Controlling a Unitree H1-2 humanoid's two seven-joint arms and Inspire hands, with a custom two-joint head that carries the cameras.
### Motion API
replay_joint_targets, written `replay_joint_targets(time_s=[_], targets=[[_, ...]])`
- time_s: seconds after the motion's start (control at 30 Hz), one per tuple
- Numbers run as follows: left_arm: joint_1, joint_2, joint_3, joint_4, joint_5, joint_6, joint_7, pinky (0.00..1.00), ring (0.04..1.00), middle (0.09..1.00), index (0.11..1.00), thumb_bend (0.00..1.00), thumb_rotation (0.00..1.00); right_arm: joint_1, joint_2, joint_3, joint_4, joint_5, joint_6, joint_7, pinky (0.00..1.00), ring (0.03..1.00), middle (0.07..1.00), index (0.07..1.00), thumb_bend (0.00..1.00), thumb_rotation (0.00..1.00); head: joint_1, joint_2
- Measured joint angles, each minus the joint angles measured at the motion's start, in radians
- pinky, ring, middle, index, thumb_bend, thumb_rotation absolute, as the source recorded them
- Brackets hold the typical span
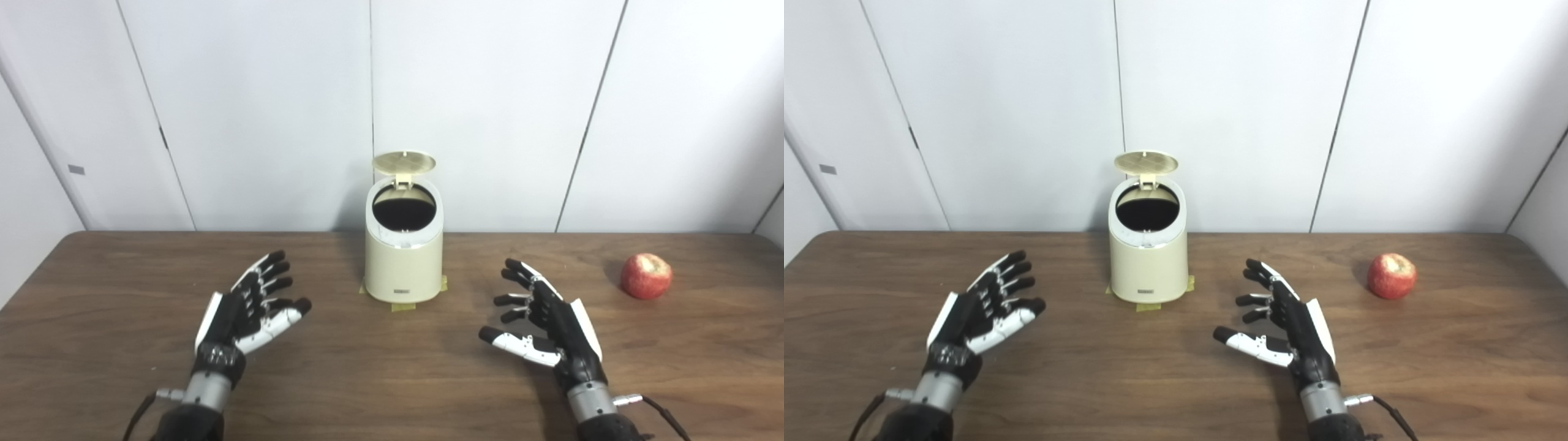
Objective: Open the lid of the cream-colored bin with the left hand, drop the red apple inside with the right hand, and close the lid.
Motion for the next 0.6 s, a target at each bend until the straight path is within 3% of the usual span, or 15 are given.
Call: replay_joint_targets(time_s=[0.2,0.33,0.37,0.4,0.47,0.6], targets=[[0.01,0.022,-0.041,0.082,0.057,-0.093,0.009,0.71,0.834,0.872,0.898,0.83,0.2,-0.003,-0.027,0.004,-0.001,0.009,-0.007,0.039,0.47,0.608,0.776,0.836,0.75,0.23,-0.061,-0.012],[-0.011,0.025,-0.044,0.138,0.036,-0.167,0.007,0.71,0.835,0.875,0.898,0.84,0.17,-0.032,-0.113,-0.006,-0.002,0.004,-0.015,0.074,0.47,0.633,0.783,0.837,0.76,0.22,-0.104,-0.02],[-0.017,0.025,-0.045,0.149,0.036,-0.178,0.009,0.71,0.835,0.876,0.899,0.84,0.17,-0.046,-0.139,-0.017,-0.001,0.005,-0.018,0.081,0.47,0.643,0.787,0.839,0.76,0.21,-0.173,-0.04],[-0.024,0.025,-0.046,0.16,0.036,-0.191,0.009,0.71,0.837,0.879,0.901,0.85,0.18,-0.062,-0.162,-0.03,0.0,0.006,-0.022,0.084,0.48,0.645,0.788,0.839,0.76,0.2,-0.196,-0.048],[-0.034,0.029,-0.05,0.177,0.036,-0.211,0.009,0.72,0.833,0.88,0.901,0.85,0.19,-0.09,-0.206,-0.054,-0.002,0.004,-0.019,0.084,0.48,0.628,0.773,0.816,0.77,0.14,-0.203,-0.049],[-0.05,0.043,-0.049,0.202,0.035,-0.236,0.008,0.75,0.84,0.887,0.91,0.82,0.18,-0.126,-0.239,-0.083,-0.072,-0.042,0.041,0.067,0.51,0.637,0.777,0.801,0.76,0.05,-0.293,-0.084]])
